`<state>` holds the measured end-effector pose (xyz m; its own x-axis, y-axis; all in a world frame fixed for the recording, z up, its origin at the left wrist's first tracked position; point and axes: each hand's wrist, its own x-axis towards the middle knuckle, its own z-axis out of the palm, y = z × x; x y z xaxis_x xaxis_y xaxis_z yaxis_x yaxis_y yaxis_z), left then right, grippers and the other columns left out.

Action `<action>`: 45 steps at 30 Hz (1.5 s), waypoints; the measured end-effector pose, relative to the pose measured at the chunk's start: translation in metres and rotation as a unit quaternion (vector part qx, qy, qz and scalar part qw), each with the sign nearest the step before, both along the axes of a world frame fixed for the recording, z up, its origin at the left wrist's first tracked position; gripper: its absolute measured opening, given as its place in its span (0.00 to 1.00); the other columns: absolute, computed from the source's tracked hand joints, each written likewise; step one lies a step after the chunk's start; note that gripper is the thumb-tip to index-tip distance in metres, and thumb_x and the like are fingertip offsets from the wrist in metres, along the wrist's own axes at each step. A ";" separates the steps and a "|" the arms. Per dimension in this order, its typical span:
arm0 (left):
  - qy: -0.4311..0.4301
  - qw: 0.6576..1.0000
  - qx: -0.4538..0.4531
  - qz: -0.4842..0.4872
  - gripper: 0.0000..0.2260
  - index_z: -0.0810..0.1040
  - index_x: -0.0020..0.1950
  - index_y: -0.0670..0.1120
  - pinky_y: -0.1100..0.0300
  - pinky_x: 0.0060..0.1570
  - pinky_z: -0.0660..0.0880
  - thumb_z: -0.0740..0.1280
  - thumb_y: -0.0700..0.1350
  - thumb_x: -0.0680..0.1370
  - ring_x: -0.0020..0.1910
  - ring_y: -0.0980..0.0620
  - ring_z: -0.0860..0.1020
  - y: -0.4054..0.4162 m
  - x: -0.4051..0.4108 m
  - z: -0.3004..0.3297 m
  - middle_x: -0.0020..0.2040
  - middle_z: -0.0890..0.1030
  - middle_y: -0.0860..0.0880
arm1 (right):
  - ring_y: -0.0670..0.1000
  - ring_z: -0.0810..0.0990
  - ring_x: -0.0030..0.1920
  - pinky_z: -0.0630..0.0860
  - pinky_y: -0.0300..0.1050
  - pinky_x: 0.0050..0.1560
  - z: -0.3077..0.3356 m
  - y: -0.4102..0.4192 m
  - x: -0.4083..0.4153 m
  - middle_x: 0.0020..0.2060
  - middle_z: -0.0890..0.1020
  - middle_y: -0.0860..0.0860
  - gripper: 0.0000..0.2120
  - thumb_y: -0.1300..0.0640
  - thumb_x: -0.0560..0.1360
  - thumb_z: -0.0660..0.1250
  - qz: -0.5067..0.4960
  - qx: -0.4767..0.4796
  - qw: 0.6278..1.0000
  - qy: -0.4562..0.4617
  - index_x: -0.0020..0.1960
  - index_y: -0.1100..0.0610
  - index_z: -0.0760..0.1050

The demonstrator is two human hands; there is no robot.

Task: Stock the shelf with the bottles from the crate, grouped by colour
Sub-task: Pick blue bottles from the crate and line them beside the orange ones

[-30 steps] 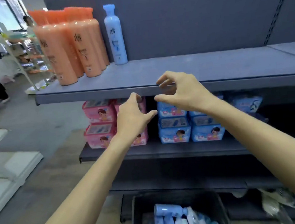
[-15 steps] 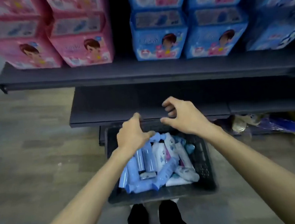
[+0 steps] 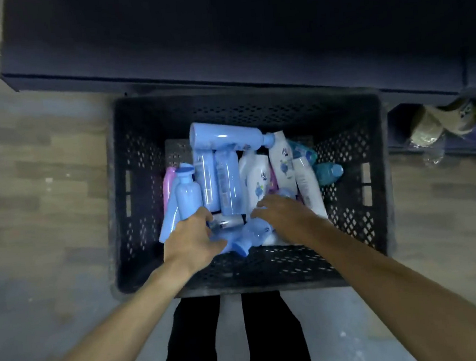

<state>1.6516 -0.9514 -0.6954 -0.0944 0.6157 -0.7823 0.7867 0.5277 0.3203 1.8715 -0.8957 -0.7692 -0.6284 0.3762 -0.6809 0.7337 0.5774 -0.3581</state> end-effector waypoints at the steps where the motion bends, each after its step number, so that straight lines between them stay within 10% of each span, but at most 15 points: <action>1: 0.001 1.000 0.001 0.001 0.16 0.70 0.54 0.53 0.52 0.47 0.78 0.73 0.52 0.71 0.46 0.50 0.80 0.000 -0.001 -0.008 0.46 0.79 0.56 | 0.57 0.69 0.68 0.73 0.55 0.59 -0.011 0.000 -0.005 0.65 0.73 0.56 0.31 0.72 0.71 0.65 0.032 0.000 0.999 -0.003 0.72 0.54 0.69; 6: 0.000 1.000 0.005 0.012 0.16 0.71 0.56 0.51 0.49 0.48 0.78 0.72 0.49 0.72 0.46 0.49 0.80 0.002 -0.006 -0.030 0.46 0.80 0.54 | 0.59 0.75 0.62 0.74 0.55 0.59 -0.033 -0.010 -0.041 0.64 0.75 0.57 0.24 0.59 0.75 0.70 0.145 0.011 0.989 -0.036 0.70 0.55 0.70; 9: -0.012 1.000 0.002 0.023 0.16 0.71 0.56 0.53 0.49 0.47 0.79 0.72 0.49 0.72 0.46 0.50 0.80 0.000 -0.008 -0.034 0.46 0.79 0.56 | 0.60 0.82 0.48 0.79 0.53 0.43 -0.042 -0.026 -0.042 0.49 0.82 0.58 0.23 0.59 0.60 0.80 0.154 0.093 0.984 -0.002 0.54 0.56 0.82; 14: -0.023 0.999 0.000 0.023 0.17 0.70 0.58 0.54 0.51 0.49 0.78 0.71 0.49 0.73 0.48 0.51 0.79 -0.006 -0.012 -0.037 0.49 0.79 0.56 | 0.57 0.81 0.40 0.80 0.48 0.37 -0.049 -0.041 -0.026 0.41 0.81 0.54 0.15 0.61 0.62 0.65 0.090 0.202 0.972 0.082 0.46 0.53 0.83; 23: -0.050 0.998 0.011 0.036 0.17 0.72 0.57 0.52 0.55 0.54 0.75 0.73 0.46 0.72 0.54 0.51 0.76 -0.015 -0.011 -0.035 0.53 0.76 0.53 | 0.57 0.83 0.44 0.78 0.49 0.36 -0.006 -0.016 -0.008 0.47 0.81 0.53 0.22 0.64 0.61 0.77 -0.184 0.154 0.958 0.155 0.53 0.58 0.75; 29: -0.110 0.993 0.048 0.021 0.26 0.70 0.66 0.52 0.61 0.56 0.70 0.74 0.45 0.71 0.60 0.53 0.73 0.000 -0.009 0.008 0.60 0.74 0.53 | 0.45 0.80 0.50 0.79 0.42 0.53 0.098 0.008 -0.004 0.49 0.81 0.43 0.25 0.55 0.66 0.81 -0.414 0.005 0.870 0.269 0.57 0.52 0.72; 34: -0.182 0.973 0.138 -0.030 0.36 0.64 0.73 0.56 0.69 0.58 0.64 0.77 0.45 0.68 0.62 0.61 0.67 0.034 -0.003 0.083 0.66 0.67 0.58 | 0.47 0.81 0.53 0.78 0.45 0.57 0.224 0.024 -0.006 0.52 0.81 0.43 0.24 0.58 0.67 0.80 -0.379 -0.037 0.860 0.340 0.58 0.52 0.73; 40: -0.260 0.933 0.231 -0.091 0.27 0.71 0.57 0.64 0.66 0.56 0.71 0.79 0.43 0.67 0.56 0.63 0.76 0.065 0.001 0.196 0.54 0.77 0.68 | 0.48 0.81 0.48 0.77 0.42 0.51 0.355 0.044 -0.012 0.48 0.80 0.44 0.24 0.66 0.64 0.77 -0.325 -0.027 0.861 0.389 0.57 0.56 0.73; 45: -0.295 0.898 0.321 -0.061 0.22 0.77 0.55 0.56 0.51 0.54 0.78 0.79 0.49 0.64 0.50 0.48 0.81 0.083 0.007 0.292 0.48 0.83 0.51 | 0.53 0.81 0.55 0.77 0.48 0.57 0.444 0.064 -0.010 0.54 0.80 0.52 0.28 0.74 0.66 0.72 -0.297 -0.012 0.853 0.429 0.62 0.59 0.71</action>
